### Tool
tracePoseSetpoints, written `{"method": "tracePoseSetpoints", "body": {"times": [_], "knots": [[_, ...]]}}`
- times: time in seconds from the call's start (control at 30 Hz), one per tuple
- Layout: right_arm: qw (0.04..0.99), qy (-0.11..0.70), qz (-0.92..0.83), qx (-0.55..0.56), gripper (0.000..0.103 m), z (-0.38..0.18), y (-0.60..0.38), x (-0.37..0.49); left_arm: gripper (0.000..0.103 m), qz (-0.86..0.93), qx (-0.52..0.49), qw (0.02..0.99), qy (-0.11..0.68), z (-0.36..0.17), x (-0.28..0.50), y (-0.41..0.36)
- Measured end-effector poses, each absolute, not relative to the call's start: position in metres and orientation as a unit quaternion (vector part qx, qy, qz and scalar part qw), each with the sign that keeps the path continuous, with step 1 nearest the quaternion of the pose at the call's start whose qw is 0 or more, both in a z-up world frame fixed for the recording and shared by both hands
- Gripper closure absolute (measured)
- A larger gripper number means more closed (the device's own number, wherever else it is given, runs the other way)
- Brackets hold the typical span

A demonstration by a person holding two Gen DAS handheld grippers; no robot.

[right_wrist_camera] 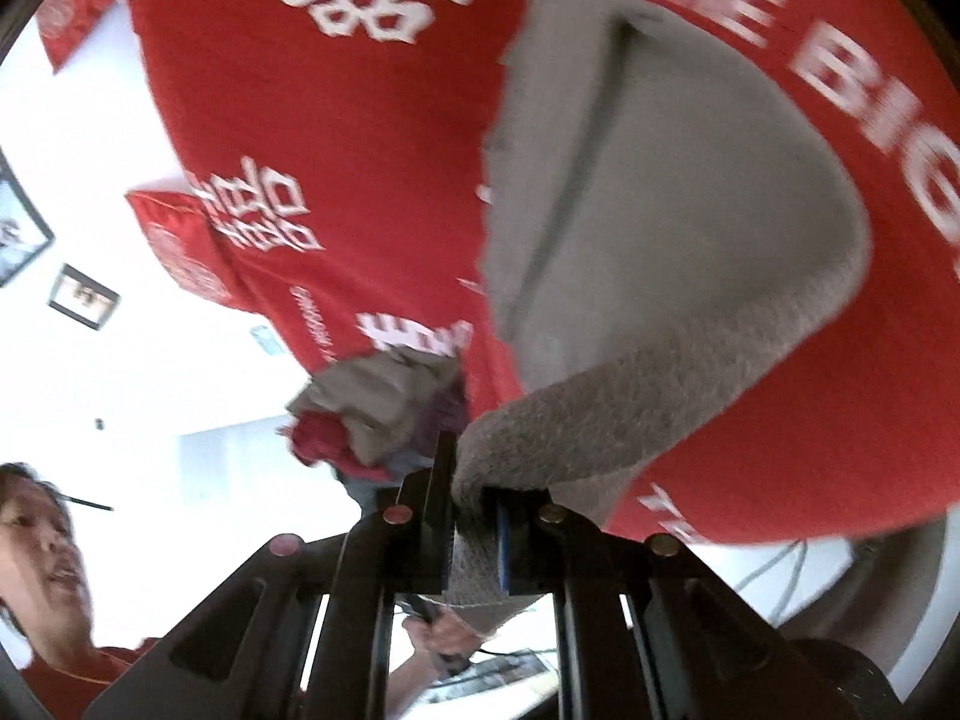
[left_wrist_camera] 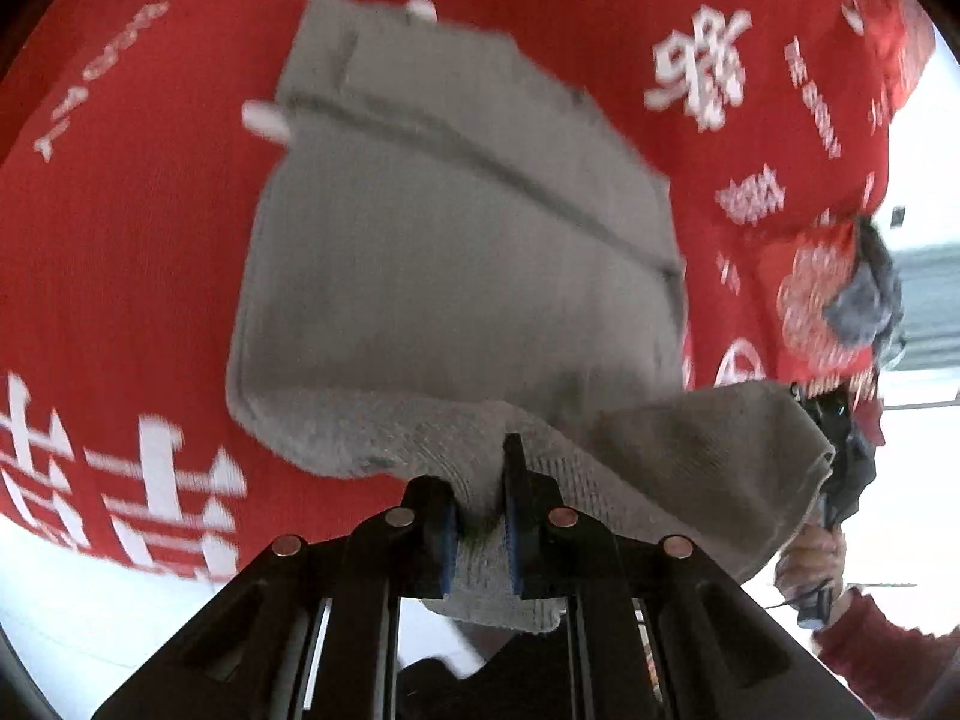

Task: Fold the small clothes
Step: 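Fold the held hem over onto the collar with both grippers, release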

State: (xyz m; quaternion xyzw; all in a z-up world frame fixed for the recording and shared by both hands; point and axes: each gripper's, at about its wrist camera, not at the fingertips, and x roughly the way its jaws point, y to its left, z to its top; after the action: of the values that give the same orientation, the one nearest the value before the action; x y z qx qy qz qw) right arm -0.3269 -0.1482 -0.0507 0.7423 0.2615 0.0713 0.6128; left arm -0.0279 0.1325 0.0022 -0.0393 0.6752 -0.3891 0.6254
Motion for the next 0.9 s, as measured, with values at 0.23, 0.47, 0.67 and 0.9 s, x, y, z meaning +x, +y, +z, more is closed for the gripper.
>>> {"method": "tracePoseSetpoints", "body": {"times": [0.23, 0.47, 0.67, 0.9], "knots": [[0.631, 0.231, 0.092, 0.735, 0.092, -0.03, -0.216, -0.257, 0.09, -0.362, -0.046, 0.678, 0.637, 0.023, 0.047, 0.085], [0.628, 0.234, 0.069, 0.739, 0.092, -0.057, -0.292, -0.179, 0.09, -0.317, -0.029, 0.719, 0.618, -0.007, 0.129, 0.009], [0.601, 0.305, -0.001, 0.738, 0.09, -0.122, -0.332, -0.14, 0.083, -0.243, 0.015, 0.717, 0.653, -0.06, 0.16, -0.026], [0.593, 0.366, -0.032, 0.716, 0.041, -0.126, -0.344, -0.128, 0.083, -0.256, 0.008, 0.719, 0.646, -0.021, 0.154, -0.009]]}}
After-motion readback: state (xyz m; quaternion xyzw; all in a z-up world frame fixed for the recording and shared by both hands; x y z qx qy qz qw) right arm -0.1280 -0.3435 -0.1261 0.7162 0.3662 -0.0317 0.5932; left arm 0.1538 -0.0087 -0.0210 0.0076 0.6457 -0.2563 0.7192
